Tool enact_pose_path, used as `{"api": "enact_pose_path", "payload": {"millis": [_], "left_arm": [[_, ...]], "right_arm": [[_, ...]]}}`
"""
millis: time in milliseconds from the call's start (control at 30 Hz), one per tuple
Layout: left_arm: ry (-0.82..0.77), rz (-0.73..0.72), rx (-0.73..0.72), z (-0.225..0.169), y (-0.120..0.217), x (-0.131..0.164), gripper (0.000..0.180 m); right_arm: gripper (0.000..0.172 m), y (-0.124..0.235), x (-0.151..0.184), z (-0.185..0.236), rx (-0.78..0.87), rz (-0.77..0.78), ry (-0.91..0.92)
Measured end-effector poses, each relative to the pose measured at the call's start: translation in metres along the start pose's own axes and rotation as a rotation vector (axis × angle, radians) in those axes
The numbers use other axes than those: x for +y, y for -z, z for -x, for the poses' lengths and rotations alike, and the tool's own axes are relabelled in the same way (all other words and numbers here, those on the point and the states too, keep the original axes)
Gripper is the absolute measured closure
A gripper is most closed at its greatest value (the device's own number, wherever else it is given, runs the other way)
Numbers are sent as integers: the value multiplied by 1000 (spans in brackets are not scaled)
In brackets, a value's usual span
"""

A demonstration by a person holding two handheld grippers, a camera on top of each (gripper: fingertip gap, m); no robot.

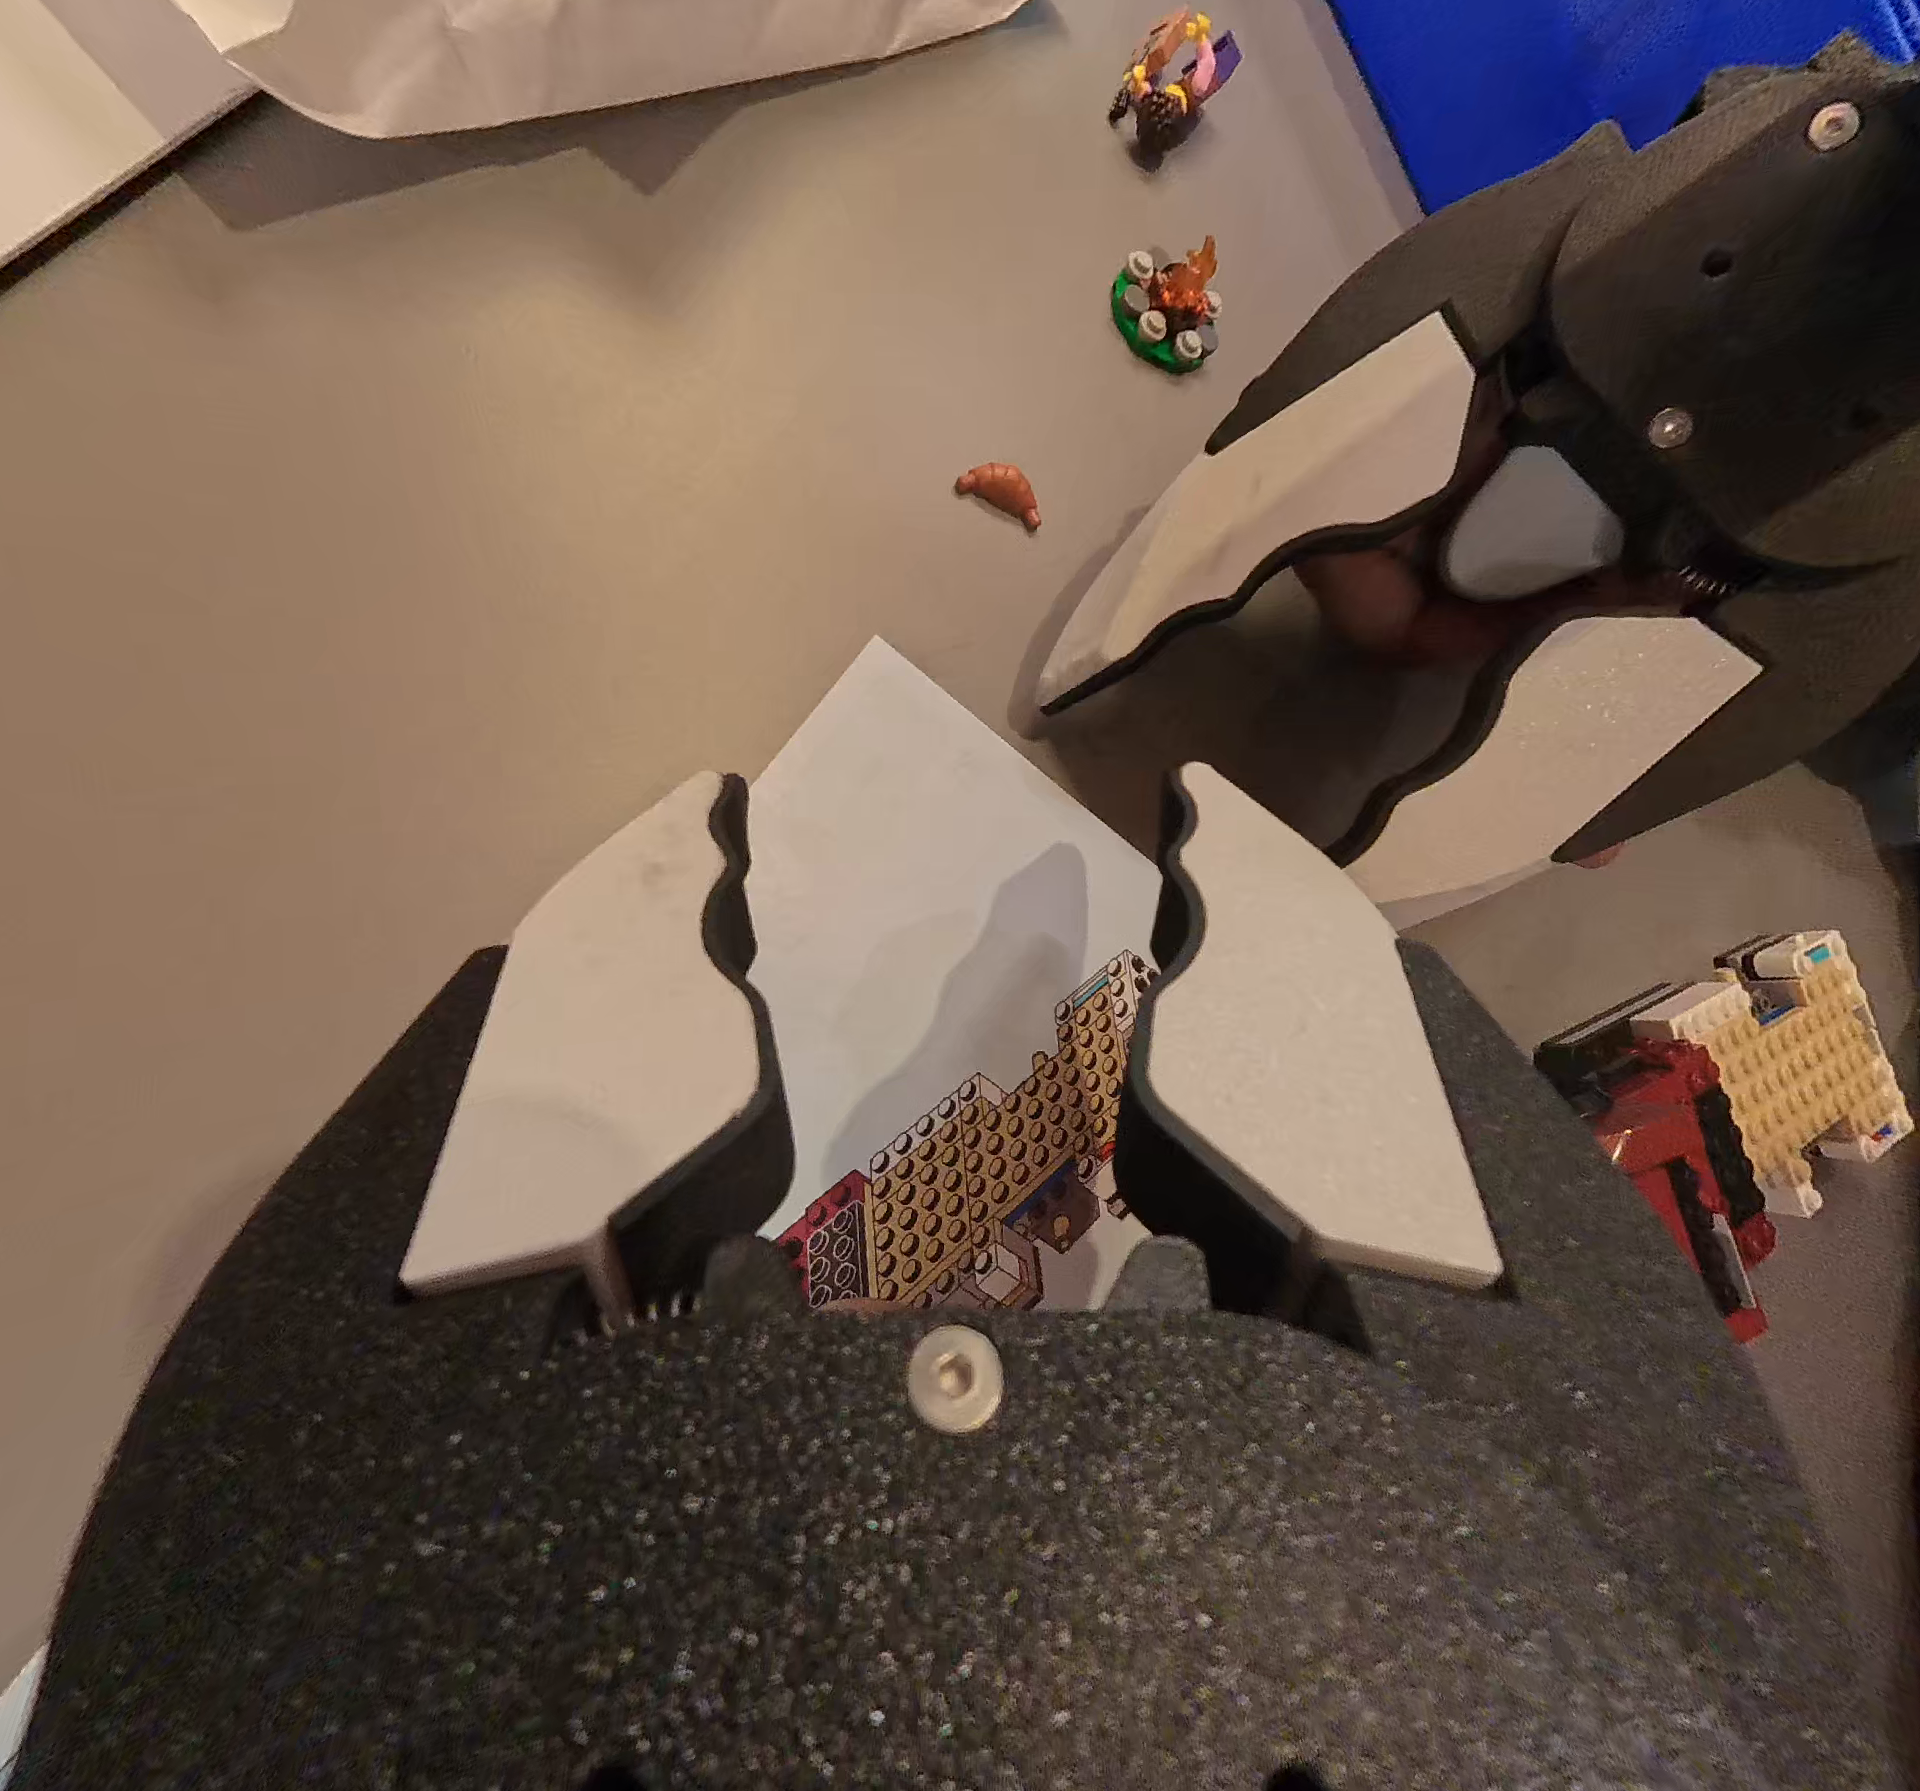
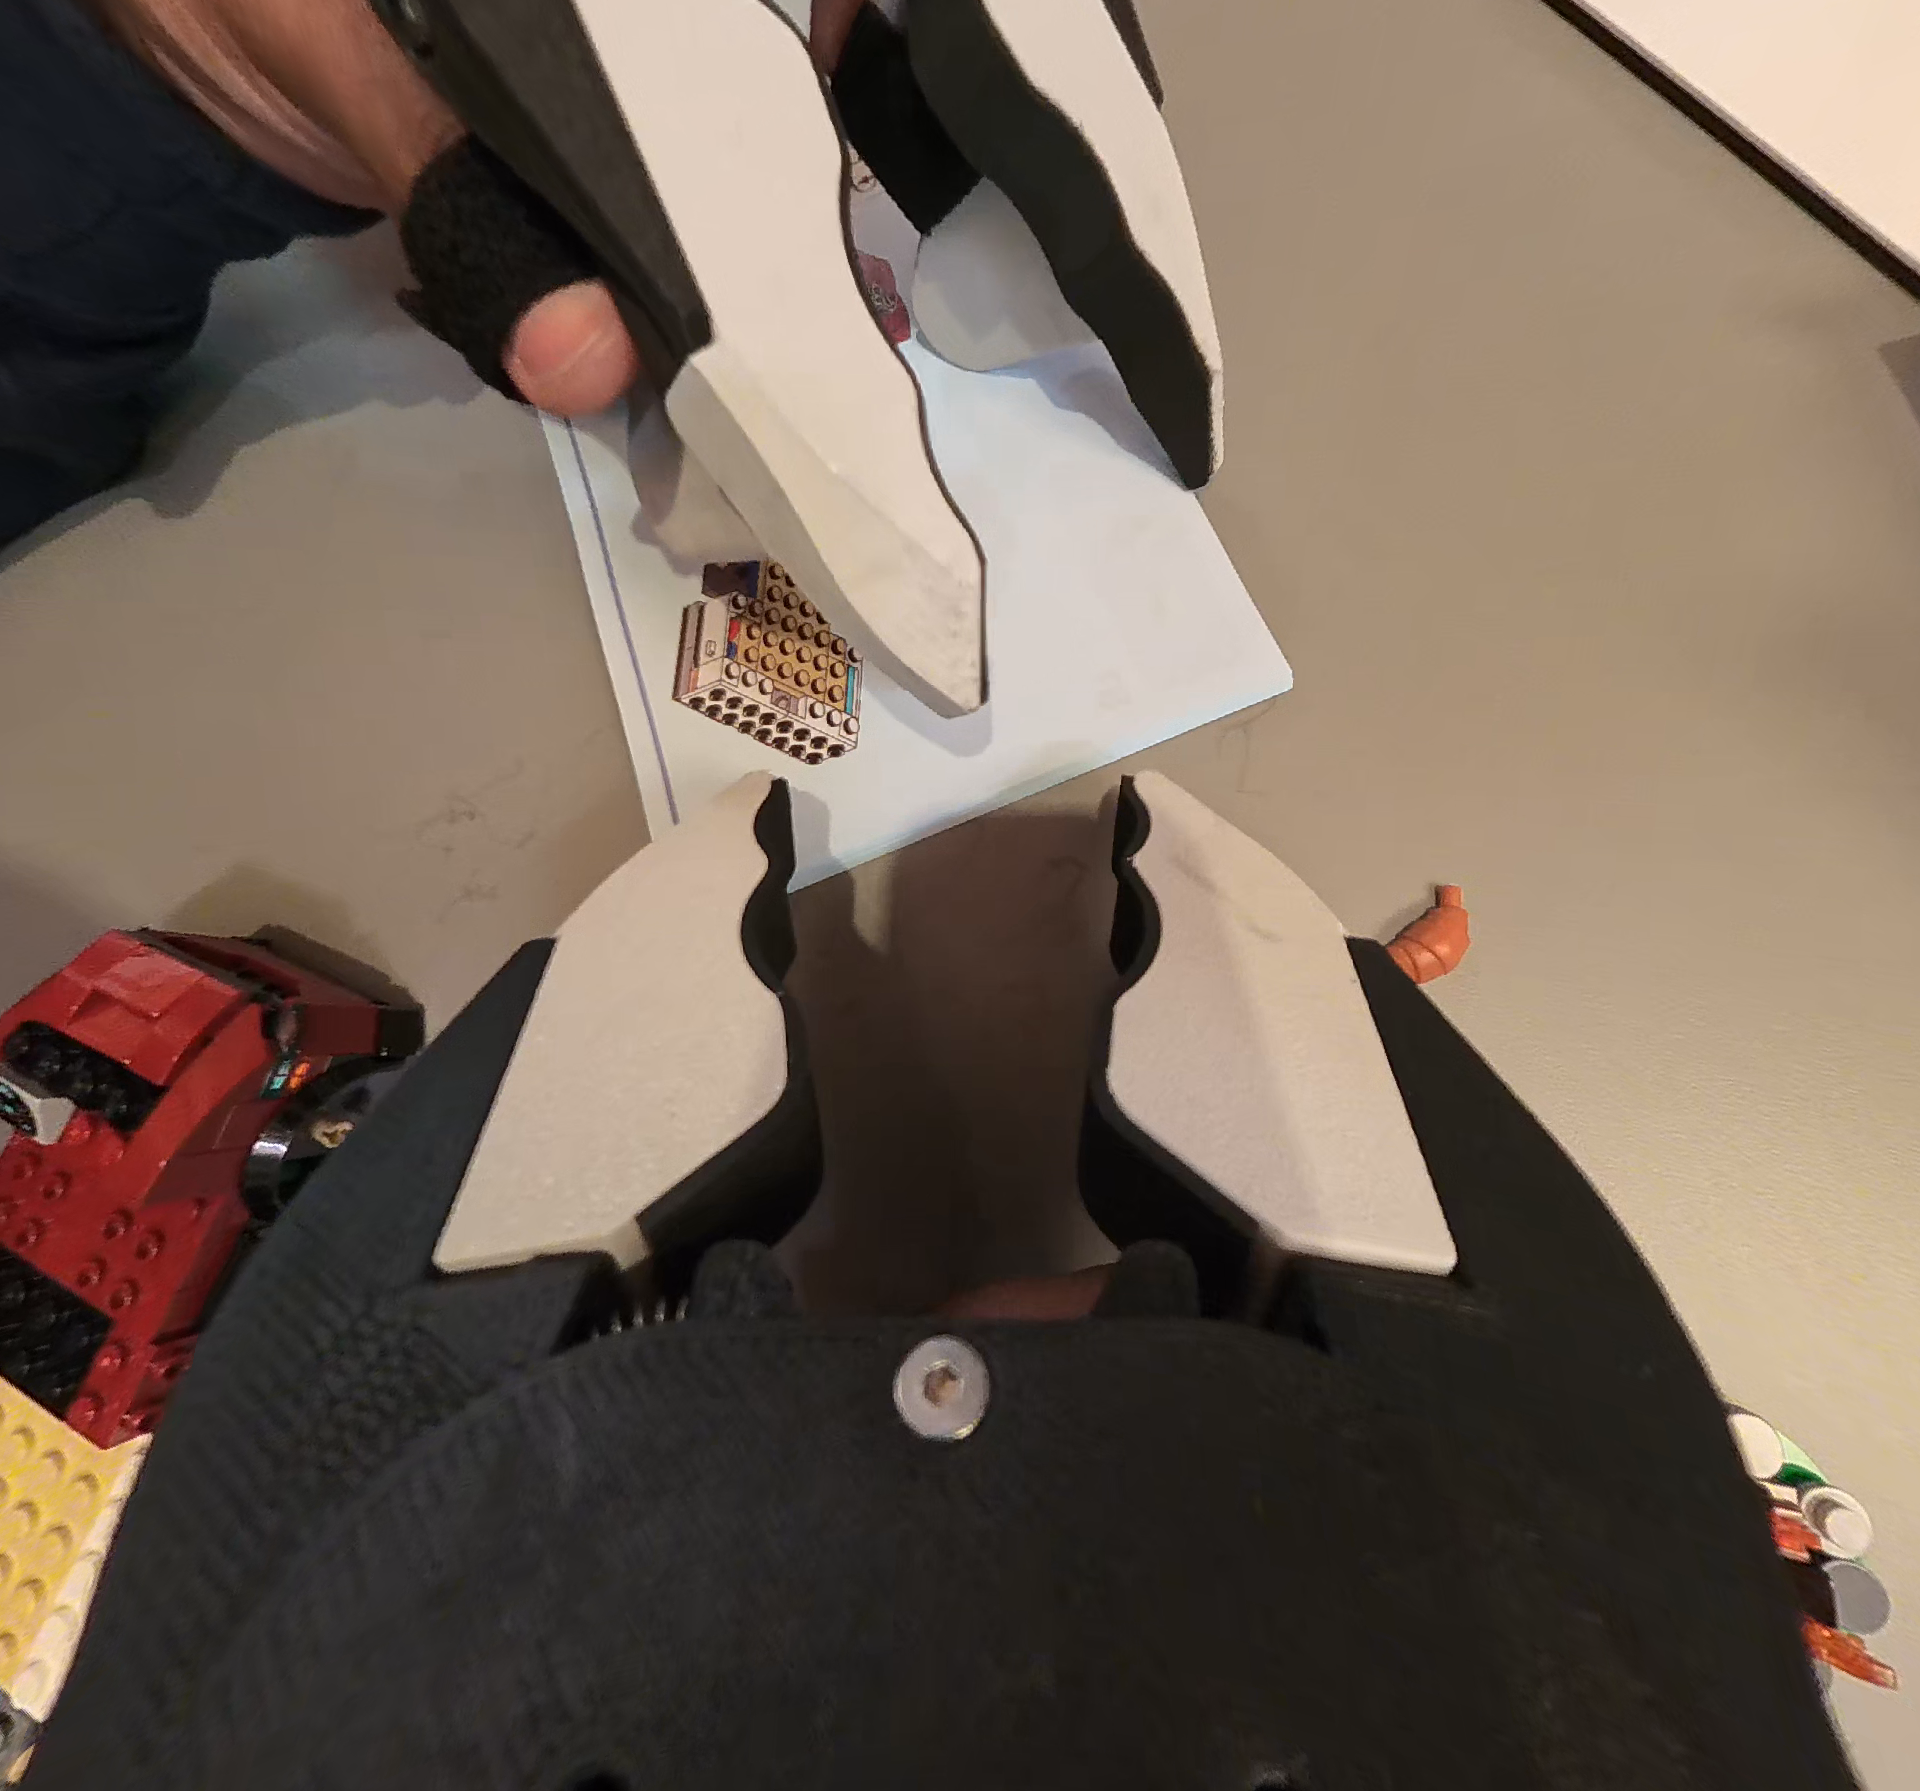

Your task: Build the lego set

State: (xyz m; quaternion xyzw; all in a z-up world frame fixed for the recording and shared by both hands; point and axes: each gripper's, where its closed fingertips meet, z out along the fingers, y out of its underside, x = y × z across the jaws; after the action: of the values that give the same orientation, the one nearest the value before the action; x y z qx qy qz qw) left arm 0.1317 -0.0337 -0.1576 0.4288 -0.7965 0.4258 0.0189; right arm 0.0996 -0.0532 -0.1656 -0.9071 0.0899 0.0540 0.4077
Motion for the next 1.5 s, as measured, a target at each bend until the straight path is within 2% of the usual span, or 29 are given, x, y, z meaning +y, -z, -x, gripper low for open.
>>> {"api": "enact_pose_path", "payload": {"millis": [300, 833, 1167, 1500], "left_arm": [[-86, 62, -85, 4, -4, 7, 101], [-108, 69, -72, -1, 2, 8, 103], [-105, 56, -46, -4, 11, 6, 106], [-88, 40, -19, -5, 17, 4, 107]], "right_arm": [[112, -1, 1, 0, -3, 4, 2], [112, -2, 1, 1, -9, 13, 2], [111, -11, 0, 2, -6, 56, 67], [109, -12, -6, 3, -12, 31, 90]]}}
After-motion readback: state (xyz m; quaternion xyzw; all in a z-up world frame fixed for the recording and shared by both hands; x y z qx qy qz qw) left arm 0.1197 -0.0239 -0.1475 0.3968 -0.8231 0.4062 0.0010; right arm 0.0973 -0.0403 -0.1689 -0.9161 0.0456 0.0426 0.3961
